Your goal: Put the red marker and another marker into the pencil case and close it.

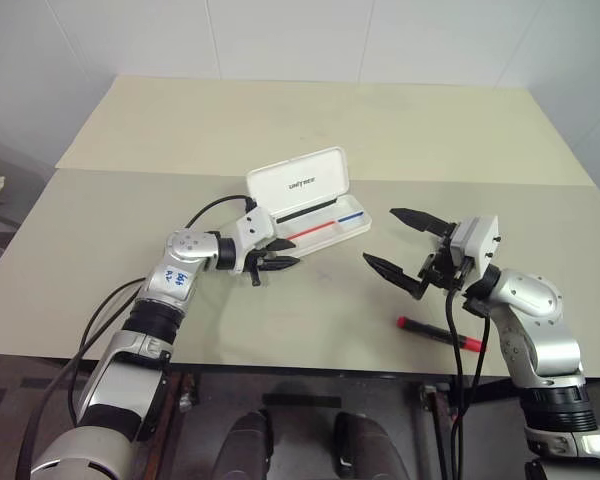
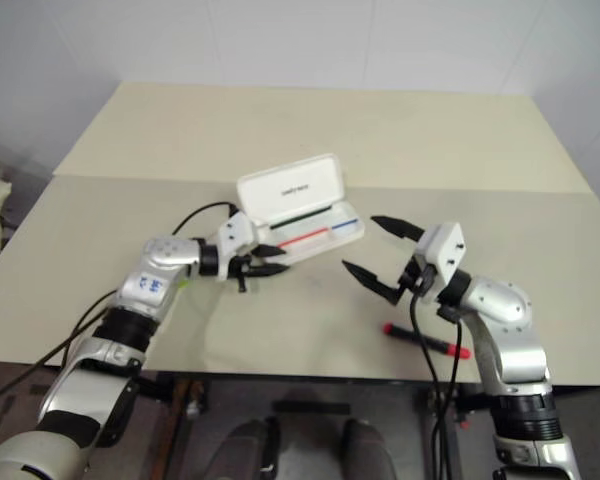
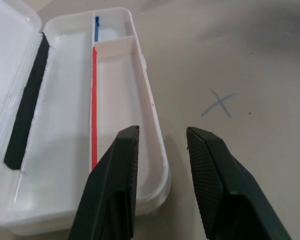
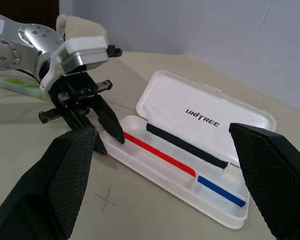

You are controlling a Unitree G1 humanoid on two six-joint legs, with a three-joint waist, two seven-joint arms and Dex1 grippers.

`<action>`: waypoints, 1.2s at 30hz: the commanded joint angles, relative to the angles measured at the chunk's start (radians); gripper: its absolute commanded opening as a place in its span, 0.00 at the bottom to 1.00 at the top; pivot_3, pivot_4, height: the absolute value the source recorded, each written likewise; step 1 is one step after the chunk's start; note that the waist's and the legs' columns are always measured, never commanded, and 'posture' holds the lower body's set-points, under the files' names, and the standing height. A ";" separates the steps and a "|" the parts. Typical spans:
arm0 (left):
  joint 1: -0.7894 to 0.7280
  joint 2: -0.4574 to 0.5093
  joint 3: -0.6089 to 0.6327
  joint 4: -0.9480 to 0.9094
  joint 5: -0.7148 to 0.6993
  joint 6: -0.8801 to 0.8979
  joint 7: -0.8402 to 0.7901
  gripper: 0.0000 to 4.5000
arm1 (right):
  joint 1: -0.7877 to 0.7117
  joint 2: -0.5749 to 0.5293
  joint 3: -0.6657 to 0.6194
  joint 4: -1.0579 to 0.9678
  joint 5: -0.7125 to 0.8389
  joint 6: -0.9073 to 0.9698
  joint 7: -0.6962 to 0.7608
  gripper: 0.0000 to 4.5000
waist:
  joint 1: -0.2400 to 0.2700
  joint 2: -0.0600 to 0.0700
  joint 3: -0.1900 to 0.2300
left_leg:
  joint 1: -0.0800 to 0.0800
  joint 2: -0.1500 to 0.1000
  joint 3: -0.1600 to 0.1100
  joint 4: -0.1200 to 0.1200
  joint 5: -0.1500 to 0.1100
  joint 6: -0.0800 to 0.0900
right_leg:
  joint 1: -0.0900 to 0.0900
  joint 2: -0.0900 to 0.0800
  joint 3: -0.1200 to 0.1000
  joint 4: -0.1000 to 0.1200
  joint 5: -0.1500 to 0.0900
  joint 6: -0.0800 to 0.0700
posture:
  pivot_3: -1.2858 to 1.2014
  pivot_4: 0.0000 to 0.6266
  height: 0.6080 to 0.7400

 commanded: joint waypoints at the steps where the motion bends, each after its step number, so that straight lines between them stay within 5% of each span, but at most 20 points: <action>1: -0.032 0.015 -0.023 0.002 0.035 0.047 -0.003 0.33 | -0.031 0.001 -0.011 -0.033 0.008 -0.021 -0.005 1.00 | 0.000 0.000 0.000 | 0.000 0.000 0.000 0.000 0.000 0.000 | 0.000 0.000 0.000 0.000 0.000 0.000 | 0.52 0.24 1.00; 16: -0.143 0.021 -0.119 -0.045 0.096 0.268 -0.084 0.33 | -0.097 0.003 -0.012 0.010 -0.001 -0.044 -0.001 1.00 | -0.001 0.000 0.000 | 0.000 0.000 0.000 0.000 0.000 0.000 | 0.000 0.001 0.000 0.000 0.000 0.000 | 0.52 0.24 1.00; 22: -0.155 0.021 -0.127 -0.054 0.103 0.286 -0.101 0.00 | -0.110 0.009 -0.006 0.018 -0.006 -0.049 -0.003 1.00 | -0.002 0.000 0.000 | 0.000 0.000 0.000 0.000 0.000 0.000 | 0.000 0.001 0.000 0.000 0.000 0.000 | 0.52 0.24 1.00; 36: -0.082 0.051 -0.099 -0.203 0.034 0.278 -0.178 0.00 | -0.125 0.009 -0.003 0.021 -0.001 -0.033 0.004 1.00 | -0.001 0.000 0.000 | 0.000 0.000 0.000 0.000 -0.001 0.001 | 0.000 0.000 0.000 -0.001 0.000 0.000 | 0.52 0.24 1.00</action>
